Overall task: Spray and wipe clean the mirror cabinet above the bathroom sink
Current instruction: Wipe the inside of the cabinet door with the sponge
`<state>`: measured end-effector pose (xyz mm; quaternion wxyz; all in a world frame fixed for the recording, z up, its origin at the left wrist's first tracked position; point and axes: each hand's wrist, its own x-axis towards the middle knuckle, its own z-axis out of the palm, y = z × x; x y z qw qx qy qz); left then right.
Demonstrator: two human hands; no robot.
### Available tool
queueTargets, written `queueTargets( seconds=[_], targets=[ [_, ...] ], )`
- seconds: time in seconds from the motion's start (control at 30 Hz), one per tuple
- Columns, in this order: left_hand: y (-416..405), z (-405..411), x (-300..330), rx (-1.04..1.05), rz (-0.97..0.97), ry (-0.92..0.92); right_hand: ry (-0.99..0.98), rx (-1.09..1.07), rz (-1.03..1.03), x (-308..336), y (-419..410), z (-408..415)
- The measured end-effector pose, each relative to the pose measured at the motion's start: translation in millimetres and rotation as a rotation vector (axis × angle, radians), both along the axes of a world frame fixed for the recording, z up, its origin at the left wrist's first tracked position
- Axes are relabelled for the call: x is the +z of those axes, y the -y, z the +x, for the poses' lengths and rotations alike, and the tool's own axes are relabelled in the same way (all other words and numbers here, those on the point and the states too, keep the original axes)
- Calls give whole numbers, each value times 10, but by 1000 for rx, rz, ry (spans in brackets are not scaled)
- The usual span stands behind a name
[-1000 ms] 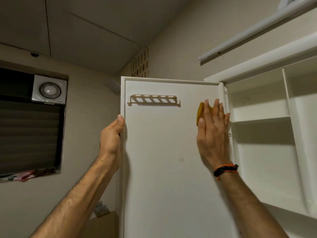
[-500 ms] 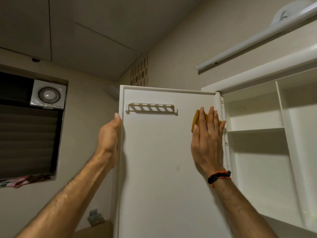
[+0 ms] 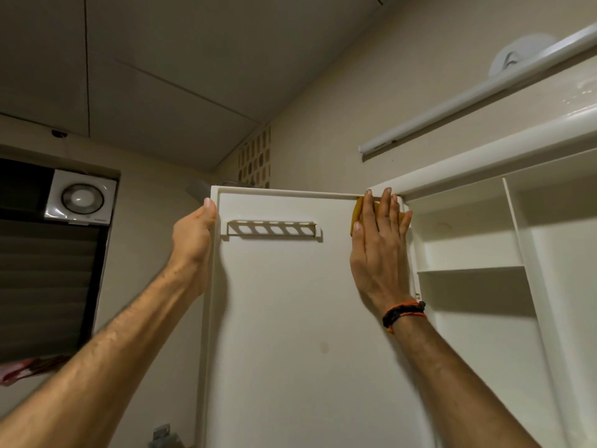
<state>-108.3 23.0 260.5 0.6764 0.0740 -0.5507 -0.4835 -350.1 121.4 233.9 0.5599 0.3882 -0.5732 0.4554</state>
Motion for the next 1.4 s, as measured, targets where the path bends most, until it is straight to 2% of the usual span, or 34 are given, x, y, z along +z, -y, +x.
queueTargets(
  seconds=[0.07,0.23,0.43,0.6,0.77,0.93,1.03,1.17,1.4],
  targets=[
    [-3,-4,4,-1,-2,-5,0,-14,0,-10,10,55],
    [13,-1,-5,15,-2,-7,-157,77,79,8,144,391],
    [37,-20,-4,-11,-6,-31,-223,59,146,20,57,217],
    [53,-9,-18,-32,-23,-16,-86,37,63,23,-137,-114],
    [-2,5,-85,-58,-24,-8,-71,88,57,-34,-109,-48],
    [7,54,-582,-64,-50,87,-90,121,89,-479,-161,-55],
    [23,25,-841,-87,-59,55,-73,119,90,-681,-142,-35],
    [42,7,-854,-135,-61,7,18,105,60,-692,10,258],
    [66,26,-861,-198,-56,45,-55,75,122,-774,480,1154]
  ],
)
